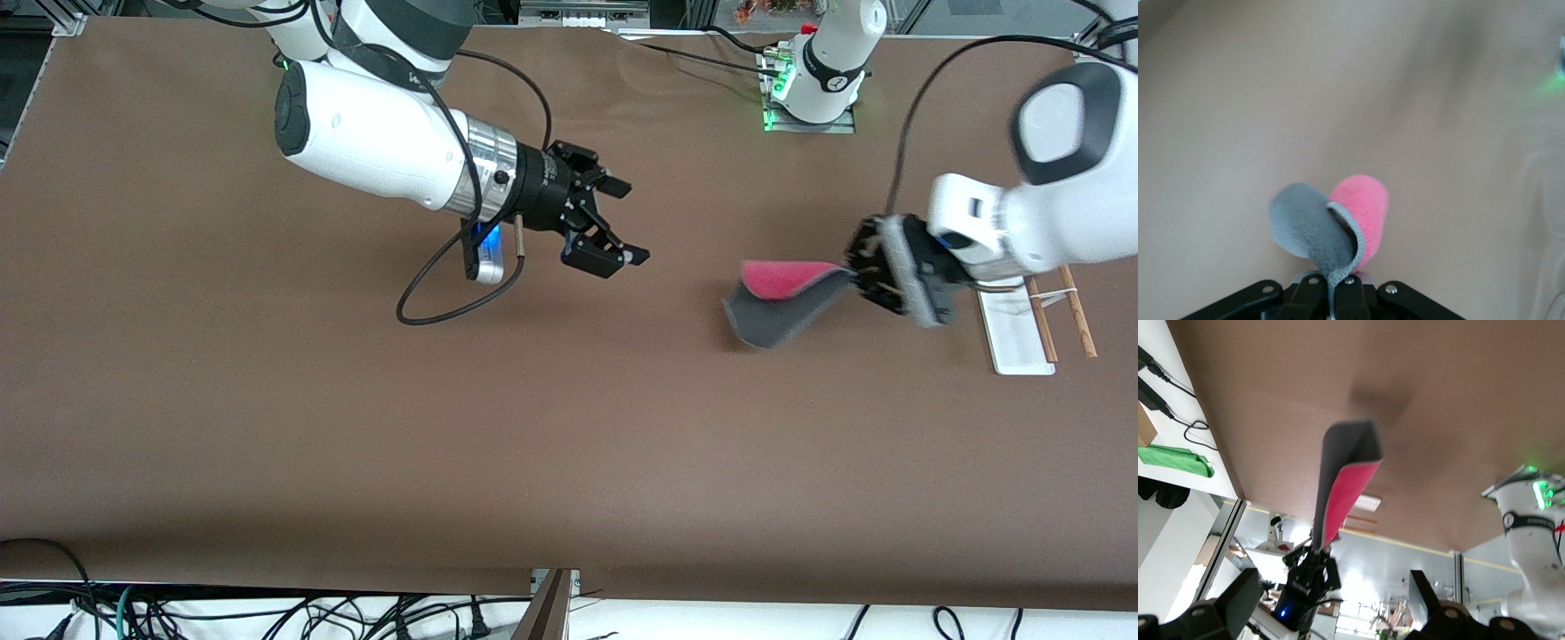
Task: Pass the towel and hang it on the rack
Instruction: 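Drape the towel over the rack rods while the right gripper retracts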
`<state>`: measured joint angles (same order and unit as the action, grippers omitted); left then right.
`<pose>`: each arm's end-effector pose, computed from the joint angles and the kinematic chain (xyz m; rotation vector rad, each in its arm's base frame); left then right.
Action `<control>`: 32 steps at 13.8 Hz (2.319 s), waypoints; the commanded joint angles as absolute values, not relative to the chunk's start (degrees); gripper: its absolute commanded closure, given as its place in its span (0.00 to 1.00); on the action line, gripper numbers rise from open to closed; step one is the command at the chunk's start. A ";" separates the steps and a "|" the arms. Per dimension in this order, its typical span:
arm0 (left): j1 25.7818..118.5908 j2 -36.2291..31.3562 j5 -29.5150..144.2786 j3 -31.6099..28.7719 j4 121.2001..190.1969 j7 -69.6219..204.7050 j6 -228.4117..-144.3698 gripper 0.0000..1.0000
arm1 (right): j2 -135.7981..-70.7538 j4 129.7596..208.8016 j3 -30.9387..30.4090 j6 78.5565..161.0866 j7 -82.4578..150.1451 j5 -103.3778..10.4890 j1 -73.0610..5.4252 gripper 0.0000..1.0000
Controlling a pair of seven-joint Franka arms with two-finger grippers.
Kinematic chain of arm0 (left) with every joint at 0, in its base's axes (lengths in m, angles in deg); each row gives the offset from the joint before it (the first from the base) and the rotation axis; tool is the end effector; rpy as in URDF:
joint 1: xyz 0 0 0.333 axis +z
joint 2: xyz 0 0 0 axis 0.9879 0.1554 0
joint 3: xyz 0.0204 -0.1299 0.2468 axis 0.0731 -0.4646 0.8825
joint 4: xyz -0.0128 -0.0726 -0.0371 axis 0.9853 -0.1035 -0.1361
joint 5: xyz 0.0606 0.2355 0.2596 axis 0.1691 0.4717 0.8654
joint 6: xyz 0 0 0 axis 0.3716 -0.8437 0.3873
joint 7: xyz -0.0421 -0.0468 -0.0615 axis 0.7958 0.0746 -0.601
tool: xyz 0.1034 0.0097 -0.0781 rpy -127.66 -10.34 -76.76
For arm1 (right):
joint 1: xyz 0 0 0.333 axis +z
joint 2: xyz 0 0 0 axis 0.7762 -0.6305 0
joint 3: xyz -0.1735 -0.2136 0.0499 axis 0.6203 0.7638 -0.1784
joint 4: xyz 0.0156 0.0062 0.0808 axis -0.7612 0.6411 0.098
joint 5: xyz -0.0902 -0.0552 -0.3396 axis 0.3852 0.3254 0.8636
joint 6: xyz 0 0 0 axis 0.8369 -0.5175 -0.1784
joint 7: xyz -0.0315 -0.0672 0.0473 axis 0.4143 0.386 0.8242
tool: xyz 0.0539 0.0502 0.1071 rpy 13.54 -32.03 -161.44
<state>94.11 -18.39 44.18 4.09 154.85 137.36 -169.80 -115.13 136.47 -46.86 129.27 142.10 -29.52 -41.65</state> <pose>0.5541 -0.0339 0.4349 2.3812 -1.3056 0.1411 0.5375 0.4493 0.5270 -1.9154 1.3949 0.6913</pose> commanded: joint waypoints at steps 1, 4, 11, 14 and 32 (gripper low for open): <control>103.09 -17.17 51.22 3.28 150.49 138.15 -165.31 1.00 | -114.01 136.00 -47.29 123.67 135.85 -25.70 -44.58 0.01; 111.97 -12.86 59.23 3.37 146.00 138.24 -157.93 1.00 | -110.86 137.05 -44.15 118.13 126.62 -24.19 -46.70 0.01; 123.41 -3.03 76.11 3.37 139.77 145.52 -157.82 1.00 | -90.91 154.52 -22.54 100.64 80.97 -24.72 -46.00 0.01; 124.65 2.69 80.51 3.81 132.65 147.56 -157.91 1.00 | -85.80 161.03 -10.85 97.46 56.54 -23.93 -45.20 0.01; 130.02 14.39 81.93 5.48 131.66 147.91 -174.61 0.00 | -84.82 158.76 -7.03 94.91 44.59 -8.54 -44.06 0.01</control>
<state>129.97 13.54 81.11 5.59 133.70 147.47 -174.91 -85.04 159.34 -7.01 95.59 45.26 -9.58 -44.78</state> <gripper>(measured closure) 0.780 0.004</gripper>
